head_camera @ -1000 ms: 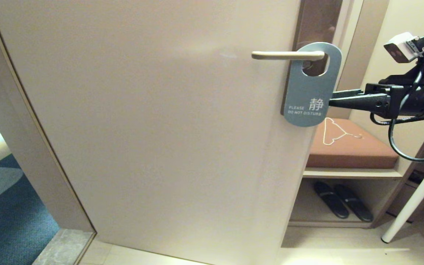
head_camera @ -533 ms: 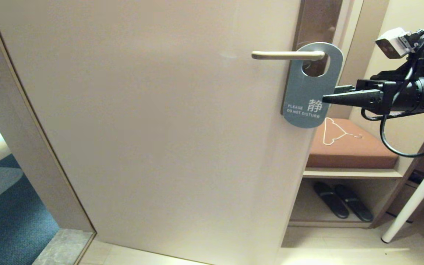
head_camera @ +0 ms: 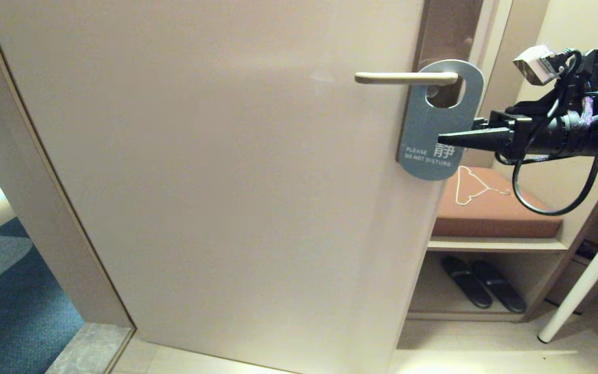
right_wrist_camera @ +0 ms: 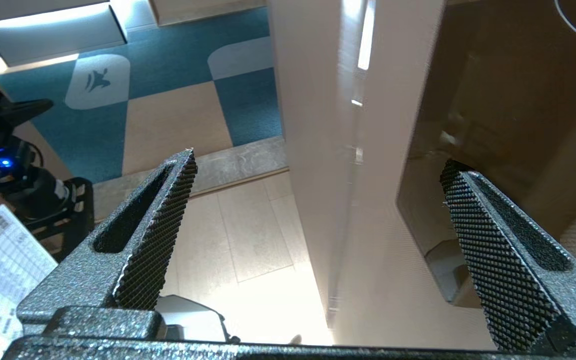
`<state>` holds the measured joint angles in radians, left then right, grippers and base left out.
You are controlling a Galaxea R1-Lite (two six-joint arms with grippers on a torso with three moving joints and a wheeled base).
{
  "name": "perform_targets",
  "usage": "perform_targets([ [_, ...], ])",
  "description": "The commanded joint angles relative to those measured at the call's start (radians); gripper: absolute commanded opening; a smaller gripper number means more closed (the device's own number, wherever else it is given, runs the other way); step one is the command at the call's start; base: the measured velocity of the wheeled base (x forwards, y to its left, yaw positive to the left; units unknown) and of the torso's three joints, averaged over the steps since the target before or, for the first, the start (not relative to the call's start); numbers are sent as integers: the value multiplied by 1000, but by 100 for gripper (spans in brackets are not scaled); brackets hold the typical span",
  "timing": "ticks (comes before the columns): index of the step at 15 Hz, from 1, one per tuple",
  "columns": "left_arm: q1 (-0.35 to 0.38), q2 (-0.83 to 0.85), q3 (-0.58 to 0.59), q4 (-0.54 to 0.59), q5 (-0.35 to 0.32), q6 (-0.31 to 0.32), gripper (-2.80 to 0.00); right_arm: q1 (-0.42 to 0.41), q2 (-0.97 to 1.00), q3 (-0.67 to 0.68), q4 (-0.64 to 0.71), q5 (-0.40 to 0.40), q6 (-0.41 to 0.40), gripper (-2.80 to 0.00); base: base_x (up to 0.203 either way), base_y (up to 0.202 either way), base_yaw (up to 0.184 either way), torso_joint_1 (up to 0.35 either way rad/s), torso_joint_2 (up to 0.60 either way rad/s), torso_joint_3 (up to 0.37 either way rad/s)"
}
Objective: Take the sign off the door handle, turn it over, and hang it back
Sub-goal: Take down the sign
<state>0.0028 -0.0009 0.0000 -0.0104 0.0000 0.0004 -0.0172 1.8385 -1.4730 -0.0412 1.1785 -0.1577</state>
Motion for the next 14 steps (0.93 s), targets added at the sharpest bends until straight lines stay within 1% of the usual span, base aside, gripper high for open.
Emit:
perform_targets([
  [1, 0, 1, 0, 0, 0, 0, -280, 0, 20, -5, -11, 7, -1, 0, 0, 0, 0, 0, 0, 0],
  [7, 0, 1, 0, 0, 0, 0, -280, 19, 47, -32, -14, 7, 0, 0, 0, 0, 0, 0, 0, 0],
  [14, 0, 1, 0, 0, 0, 0, -280, 22, 68, -64, -14, 7, -2, 0, 0, 0, 0, 0, 0, 0],
])
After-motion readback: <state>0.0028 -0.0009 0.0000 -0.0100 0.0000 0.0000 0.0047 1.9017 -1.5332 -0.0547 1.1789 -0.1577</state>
